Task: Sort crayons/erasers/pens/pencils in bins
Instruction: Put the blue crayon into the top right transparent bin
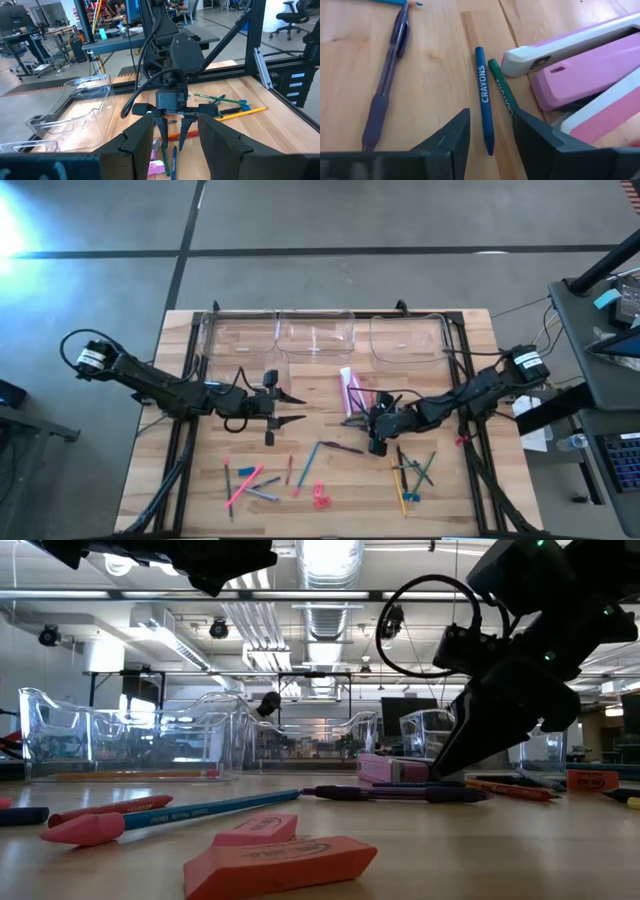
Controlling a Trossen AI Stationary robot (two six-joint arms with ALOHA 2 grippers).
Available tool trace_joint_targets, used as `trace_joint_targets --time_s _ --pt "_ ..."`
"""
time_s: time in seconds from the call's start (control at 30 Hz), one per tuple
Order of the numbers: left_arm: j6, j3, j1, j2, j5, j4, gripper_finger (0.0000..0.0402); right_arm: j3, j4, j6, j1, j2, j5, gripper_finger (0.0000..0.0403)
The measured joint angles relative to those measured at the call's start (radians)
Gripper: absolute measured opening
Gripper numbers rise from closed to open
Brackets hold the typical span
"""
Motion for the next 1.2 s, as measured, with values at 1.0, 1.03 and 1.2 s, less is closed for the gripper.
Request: trace_joint_targets --time_s 1.0,1.03,1.2 --pt "0.002 0.000 0.000 0.000 0.000 0.000 0.0141 0.026 0.018 0.022 0.000 0.094 -0.071 0.0045" --pt "0.002 0.000 0.000 0.000 0.000 0.000 0.0141 0.029 0.009 0.021 0.000 0.094 -0.071 0.0037" --pt "0.002 0.000 0.000 0.000 0.000 0.000 0.0141 0.039 -0.011 0.009 0.000 0.081 -0.074 0.0016"
